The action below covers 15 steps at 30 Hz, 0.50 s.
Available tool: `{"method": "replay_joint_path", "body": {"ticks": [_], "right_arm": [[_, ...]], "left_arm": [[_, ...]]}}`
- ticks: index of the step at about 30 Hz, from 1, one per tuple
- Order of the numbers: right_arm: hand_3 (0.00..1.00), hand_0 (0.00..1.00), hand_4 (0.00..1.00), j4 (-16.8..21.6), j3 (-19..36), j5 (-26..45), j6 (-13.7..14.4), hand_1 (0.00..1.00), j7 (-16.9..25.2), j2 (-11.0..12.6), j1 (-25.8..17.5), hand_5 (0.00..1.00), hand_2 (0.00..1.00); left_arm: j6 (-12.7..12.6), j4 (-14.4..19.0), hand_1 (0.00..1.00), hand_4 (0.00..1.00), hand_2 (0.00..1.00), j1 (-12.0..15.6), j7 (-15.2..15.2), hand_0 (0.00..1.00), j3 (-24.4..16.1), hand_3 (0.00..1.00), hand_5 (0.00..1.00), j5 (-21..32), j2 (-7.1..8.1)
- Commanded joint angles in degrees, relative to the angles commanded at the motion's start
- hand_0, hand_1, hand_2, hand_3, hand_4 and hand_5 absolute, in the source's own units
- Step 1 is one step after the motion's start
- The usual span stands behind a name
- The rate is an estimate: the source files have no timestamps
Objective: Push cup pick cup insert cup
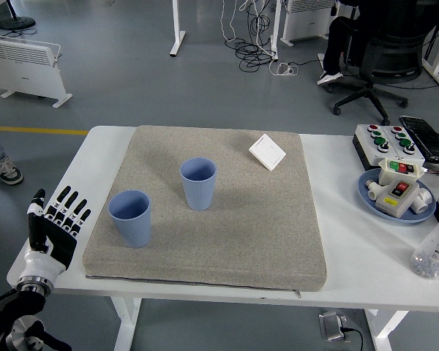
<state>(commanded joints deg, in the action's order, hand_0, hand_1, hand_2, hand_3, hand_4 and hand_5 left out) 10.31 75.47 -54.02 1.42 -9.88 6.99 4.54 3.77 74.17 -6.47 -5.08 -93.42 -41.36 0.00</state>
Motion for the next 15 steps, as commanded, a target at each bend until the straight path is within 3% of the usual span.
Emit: {"method": "replay_joint_path", "body": {"ticks": [3,5,6,11,12,15], "right_arm": [[0.56,0.755,0.079,0.0,0.0,0.0,0.0,0.629,0.0,0.0,0.0,0.464,0.65],[0.56,0.755,0.079,0.0,-0.1,0.0,0.0,0.629,0.0,0.1,-0.1,0.464,0.65],[0.561,0.754,0.079,0.0,-0.1,0.0,0.0,0.629,0.0,0.1,-0.1,0.462,0.65],[0.561,0.754,0.079,0.0,0.0,-0.3,0.0,0.629,0.0,0.2,-0.2,0.462,0.65],[0.56,0.755,0.079,0.0,0.0,-0.3,0.0,0.629,-0.1,0.2,-0.2,0.462,0.65],[0.56,0.755,0.079,0.0,0.0,-0.4,0.0,0.629,-0.1,0.2,-0.3,0.462,0.65]], "left_arm": [[-0.9,0.8,0.903,0.655,0.946,0.8,-1.1,0.91,0.3,0.874,0.998,-0.9,0.0],[-3.0,2.4,0.903,0.655,0.946,2.8,-3.8,0.91,1.0,0.874,0.998,-4.1,0.0],[-3.3,2.7,0.783,0.647,0.819,3.3,-4.4,0.758,1.1,0.772,0.998,-4.7,0.0],[-5.5,5.6,0.783,0.647,0.819,7.9,-8.4,0.758,2.1,0.772,0.998,-9.9,1.51],[-5.9,6.1,0.668,0.637,0.661,8.7,-9.2,0.62,2.5,0.651,0.998,-10.9,1.82],[-6.4,7.2,0.668,0.637,0.661,10.6,-11.7,0.62,3.6,0.651,0.998,-14.0,2.49]]}}
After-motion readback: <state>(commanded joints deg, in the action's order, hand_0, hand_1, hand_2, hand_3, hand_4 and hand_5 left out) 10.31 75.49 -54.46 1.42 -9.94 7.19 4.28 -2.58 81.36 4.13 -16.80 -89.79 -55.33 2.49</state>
